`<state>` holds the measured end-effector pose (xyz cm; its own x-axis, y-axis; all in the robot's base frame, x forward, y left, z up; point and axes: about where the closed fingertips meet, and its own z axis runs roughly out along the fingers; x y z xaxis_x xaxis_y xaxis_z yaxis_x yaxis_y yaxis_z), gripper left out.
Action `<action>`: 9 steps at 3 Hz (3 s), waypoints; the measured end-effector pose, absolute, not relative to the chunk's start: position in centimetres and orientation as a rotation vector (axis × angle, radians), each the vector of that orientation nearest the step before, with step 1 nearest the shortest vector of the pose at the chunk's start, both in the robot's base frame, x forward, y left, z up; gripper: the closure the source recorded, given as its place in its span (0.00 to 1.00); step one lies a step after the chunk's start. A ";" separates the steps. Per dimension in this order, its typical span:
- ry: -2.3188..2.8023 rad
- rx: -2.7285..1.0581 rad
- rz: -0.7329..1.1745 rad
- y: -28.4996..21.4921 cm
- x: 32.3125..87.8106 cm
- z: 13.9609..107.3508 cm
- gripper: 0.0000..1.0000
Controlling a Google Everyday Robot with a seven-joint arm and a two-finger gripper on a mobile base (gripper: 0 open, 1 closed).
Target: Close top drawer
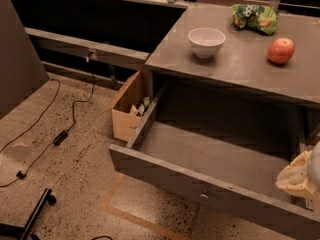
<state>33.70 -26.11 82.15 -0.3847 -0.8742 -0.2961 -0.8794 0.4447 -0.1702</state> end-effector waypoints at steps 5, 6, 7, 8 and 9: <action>2.227 -1.375 0.085 -23.9 29.9 69.6 1.00; 2.211 -1.348 0.019 -24.5 31.8 67.8 1.00; 2.216 -1.330 -0.062 -24.7 33.6 66.4 1.00; 2.206 -1.297 -0.149 -24.8 35.2 66.1 1.00; 2.182 -1.280 -0.234 -25.1 36.5 66.2 1.00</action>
Offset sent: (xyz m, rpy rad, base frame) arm -0.0696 0.0230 -0.0670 0.1607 -0.0495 -0.0312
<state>36.47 -25.10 66.19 -0.3613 -0.8417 -0.4013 -0.7374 0.5213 -0.4296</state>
